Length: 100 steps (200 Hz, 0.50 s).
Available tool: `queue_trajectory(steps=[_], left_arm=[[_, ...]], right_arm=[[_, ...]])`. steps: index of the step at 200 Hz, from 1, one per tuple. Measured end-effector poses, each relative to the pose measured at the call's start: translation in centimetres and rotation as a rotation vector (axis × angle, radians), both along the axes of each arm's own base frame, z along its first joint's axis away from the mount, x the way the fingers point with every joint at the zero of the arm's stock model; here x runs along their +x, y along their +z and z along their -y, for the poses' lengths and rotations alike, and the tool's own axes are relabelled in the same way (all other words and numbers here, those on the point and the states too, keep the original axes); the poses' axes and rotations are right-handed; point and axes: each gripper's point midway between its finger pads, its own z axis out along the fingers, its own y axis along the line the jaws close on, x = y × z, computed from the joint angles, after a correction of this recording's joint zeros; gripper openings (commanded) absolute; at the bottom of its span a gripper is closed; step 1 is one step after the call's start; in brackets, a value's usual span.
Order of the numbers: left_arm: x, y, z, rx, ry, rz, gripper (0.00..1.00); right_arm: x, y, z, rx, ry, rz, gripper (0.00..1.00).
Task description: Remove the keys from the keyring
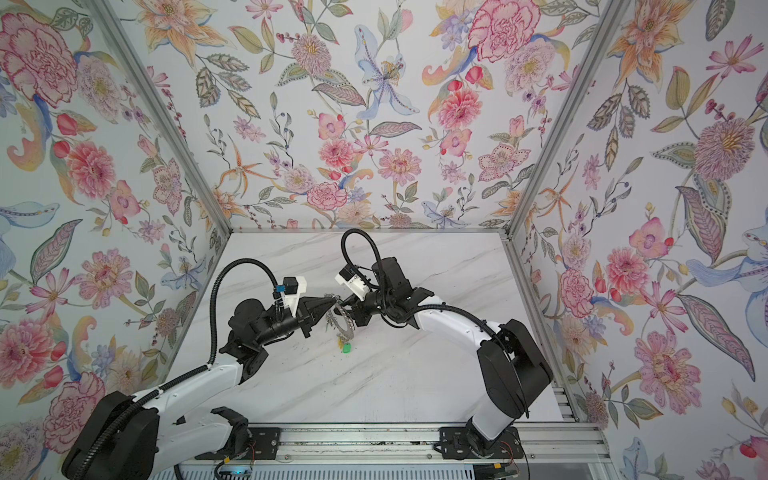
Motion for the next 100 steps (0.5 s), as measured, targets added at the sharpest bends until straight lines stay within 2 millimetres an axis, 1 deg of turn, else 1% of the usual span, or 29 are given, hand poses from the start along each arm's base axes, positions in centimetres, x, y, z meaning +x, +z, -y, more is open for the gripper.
queue_trajectory(steps=[62,100], left_arm=[[-0.2,0.6,-0.1,0.0,0.006,0.014,0.0],[-0.3,0.6,-0.3,0.018,0.02,0.018,0.0]], right_arm=[[0.3,1.0,0.5,0.013,-0.014,0.018,0.0],[0.3,1.1,0.7,0.013,-0.02,0.021,0.0]])
